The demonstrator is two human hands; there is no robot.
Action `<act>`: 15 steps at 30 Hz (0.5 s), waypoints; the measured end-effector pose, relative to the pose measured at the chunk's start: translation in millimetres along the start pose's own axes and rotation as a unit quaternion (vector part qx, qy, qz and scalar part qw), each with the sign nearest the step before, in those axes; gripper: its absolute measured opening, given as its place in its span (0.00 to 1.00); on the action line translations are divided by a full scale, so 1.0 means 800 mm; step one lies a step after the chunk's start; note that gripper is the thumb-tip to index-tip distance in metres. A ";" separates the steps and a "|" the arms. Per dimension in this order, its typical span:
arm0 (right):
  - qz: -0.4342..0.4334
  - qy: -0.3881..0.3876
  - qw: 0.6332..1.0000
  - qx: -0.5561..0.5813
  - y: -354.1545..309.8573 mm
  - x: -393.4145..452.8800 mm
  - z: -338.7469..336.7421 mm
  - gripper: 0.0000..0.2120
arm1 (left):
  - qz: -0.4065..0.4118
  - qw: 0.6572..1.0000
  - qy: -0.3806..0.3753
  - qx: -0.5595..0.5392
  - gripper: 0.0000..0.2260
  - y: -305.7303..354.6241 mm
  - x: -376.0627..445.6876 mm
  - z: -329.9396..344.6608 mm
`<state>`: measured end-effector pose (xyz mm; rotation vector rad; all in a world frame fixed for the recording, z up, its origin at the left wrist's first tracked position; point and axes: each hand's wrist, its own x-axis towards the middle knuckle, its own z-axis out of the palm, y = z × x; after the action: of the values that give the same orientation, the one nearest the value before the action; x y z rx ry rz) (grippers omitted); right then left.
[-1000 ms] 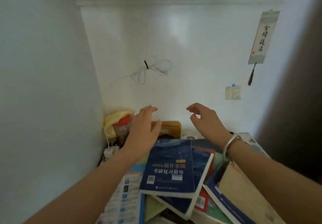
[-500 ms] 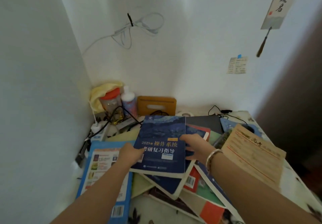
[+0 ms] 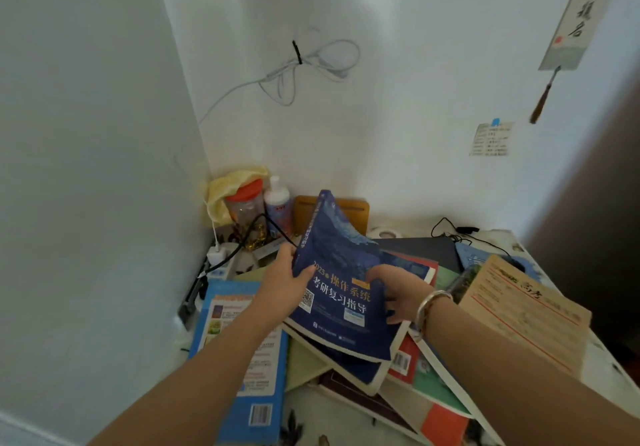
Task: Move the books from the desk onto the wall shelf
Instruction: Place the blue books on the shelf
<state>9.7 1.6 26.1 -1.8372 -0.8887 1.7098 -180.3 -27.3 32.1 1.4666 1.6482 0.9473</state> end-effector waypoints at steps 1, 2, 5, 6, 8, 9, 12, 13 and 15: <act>0.004 -0.005 1.000 0.005 0.003 -0.006 0.004 0.26 | 0.031 1.000 0.000 0.007 0.07 0.008 -0.007 -0.011; 0.002 -0.012 1.000 0.011 0.005 -0.013 0.009 0.23 | 0.058 0.998 -0.004 0.018 0.07 0.016 -0.014 -0.023; -0.033 -0.039 0.998 0.041 0.007 -0.041 0.029 0.08 | 0.143 0.988 -0.037 0.043 0.07 0.041 -0.042 -0.066; -0.050 -0.047 0.996 0.054 0.004 -0.051 0.036 0.04 | 0.168 0.983 -0.048 0.047 0.07 0.050 -0.050 -0.081; -0.096 -0.043 0.992 0.074 -0.009 -0.072 0.050 0.02 | 0.216 0.973 -0.056 0.057 0.08 0.071 -0.067 -0.110; -0.127 -0.035 0.988 0.077 -0.020 -0.086 0.058 0.03 | 0.238 0.968 -0.052 0.062 0.08 0.082 -0.075 -0.124; -0.221 -0.002 0.972 0.085 -0.059 -0.141 0.082 0.13 | 0.292 0.954 -0.026 0.059 0.09 0.117 -0.094 -0.169; -0.254 0.009 0.963 0.087 -0.073 -0.160 0.089 0.17 | 0.308 0.950 -0.012 0.048 0.09 0.130 -0.100 -0.186; -0.331 0.029 0.939 0.091 -0.100 -0.199 0.103 0.19 | 0.344 0.938 0.027 0.023 0.11 0.158 -0.114 -0.219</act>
<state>-85.1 -67.4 183.6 -1.2534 -1.1189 1.2515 -268.2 -118.2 229.2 2.1246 1.1933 1.3271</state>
